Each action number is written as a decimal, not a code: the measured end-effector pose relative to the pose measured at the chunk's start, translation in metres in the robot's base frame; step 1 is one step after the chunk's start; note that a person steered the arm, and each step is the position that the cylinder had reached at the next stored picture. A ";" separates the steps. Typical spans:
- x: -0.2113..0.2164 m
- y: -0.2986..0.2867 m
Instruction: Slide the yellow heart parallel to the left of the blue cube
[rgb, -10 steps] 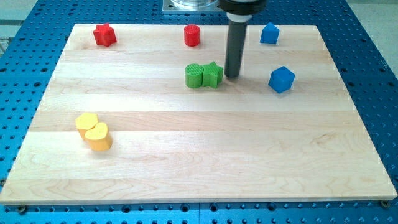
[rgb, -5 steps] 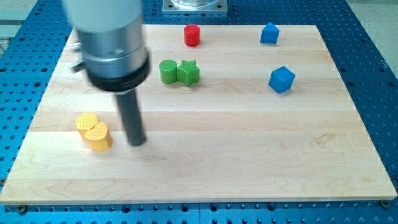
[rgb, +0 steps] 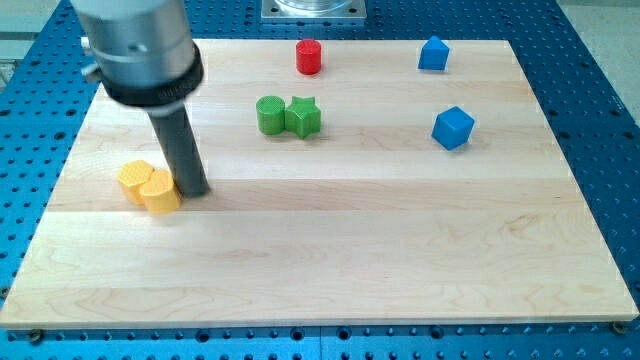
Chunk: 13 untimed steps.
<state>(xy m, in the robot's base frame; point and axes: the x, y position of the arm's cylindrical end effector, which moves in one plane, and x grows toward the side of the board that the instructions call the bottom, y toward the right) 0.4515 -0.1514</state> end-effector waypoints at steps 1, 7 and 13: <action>0.036 0.006; 0.037 0.024; 0.053 0.078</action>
<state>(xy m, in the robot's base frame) 0.5049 -0.0733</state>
